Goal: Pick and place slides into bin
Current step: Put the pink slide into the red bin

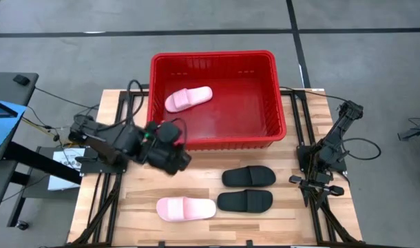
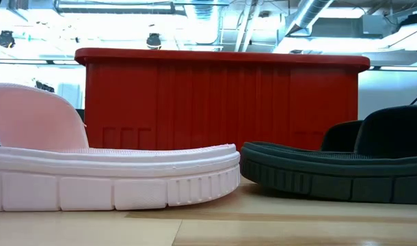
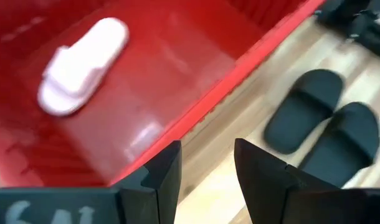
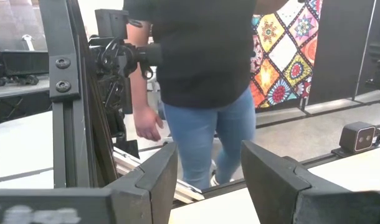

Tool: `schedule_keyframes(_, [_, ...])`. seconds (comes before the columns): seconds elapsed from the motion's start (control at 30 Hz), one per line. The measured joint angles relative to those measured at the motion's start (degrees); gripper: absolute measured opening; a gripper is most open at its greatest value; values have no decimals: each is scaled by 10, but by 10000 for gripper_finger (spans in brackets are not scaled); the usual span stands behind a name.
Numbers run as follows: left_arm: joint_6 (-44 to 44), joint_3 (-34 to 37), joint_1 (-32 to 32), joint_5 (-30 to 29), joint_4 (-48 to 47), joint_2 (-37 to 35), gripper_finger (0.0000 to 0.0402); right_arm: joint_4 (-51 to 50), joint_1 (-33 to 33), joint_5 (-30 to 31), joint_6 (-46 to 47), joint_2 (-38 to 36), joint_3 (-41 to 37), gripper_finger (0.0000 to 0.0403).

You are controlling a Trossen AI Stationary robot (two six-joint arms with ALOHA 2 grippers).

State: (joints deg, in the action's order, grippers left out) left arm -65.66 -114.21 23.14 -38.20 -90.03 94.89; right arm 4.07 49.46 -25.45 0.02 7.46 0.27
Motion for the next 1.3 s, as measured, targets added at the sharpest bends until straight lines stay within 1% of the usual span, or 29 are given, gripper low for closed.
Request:
schedule_keyframes(0.03, [-27, 1, 16, -19, -7, -1, 140, 0, 0, 0, 0, 0, 0, 166])
schedule_keyframes(0.1, [-44, 23, 55, -53, 5, -19, 140, 0, 0, 0, 0, 0, 0, 166])
schedule_keyframes(0.2, [-89, 53, 109, -71, 1, -45, 140, 0, 0, 0, 0, 0, 0, 166])
schedule_keyframes(0.3, [-148, 115, 162, -81, -1, -73, 140, 0, 0, 0, 0, 1, 0, 166])
schedule_keyframes(0.37, [-201, 156, 183, -79, 1, -89, 140, 0, 0, 0, 0, 1, 0, 166])
schedule_keyframes(0.47, [-272, 235, 233, -55, 6, -117, 140, 0, 0, 0, 0, 0, 0, 166])
schedule_keyframes(0.6, [-334, 326, 277, -28, 56, -147, 140, 0, 0, 0, 0, 0, 0, 166])
schedule_keyframes(0.67, [-357, 366, 298, -22, 98, -159, 140, 0, 0, 0, 0, 0, 0, 166])
schedule_keyframes(0.83, [-370, 444, 328, 17, 235, -164, 140, 0, 0, 0, 0, 0, 0, 166])
schedule_keyframes(0.97, [-404, 498, 341, 28, 329, -160, 140, 0, 0, 0, 0, 0, 0, 166])
schedule_keyframes(1.1, [-444, 542, 348, 62, 381, -161, 140, 0, 0, 0, 0, 0, 0, 166])
schedule_keyframes(1.17, [-464, 563, 350, 70, 391, -160, 140, 0, 0, 0, 0, 0, 0, 166])
schedule_keyframes(1.3, [-473, 597, 340, 114, 436, -160, 140, 0, 0, 0, 0, 0, 0, 166])
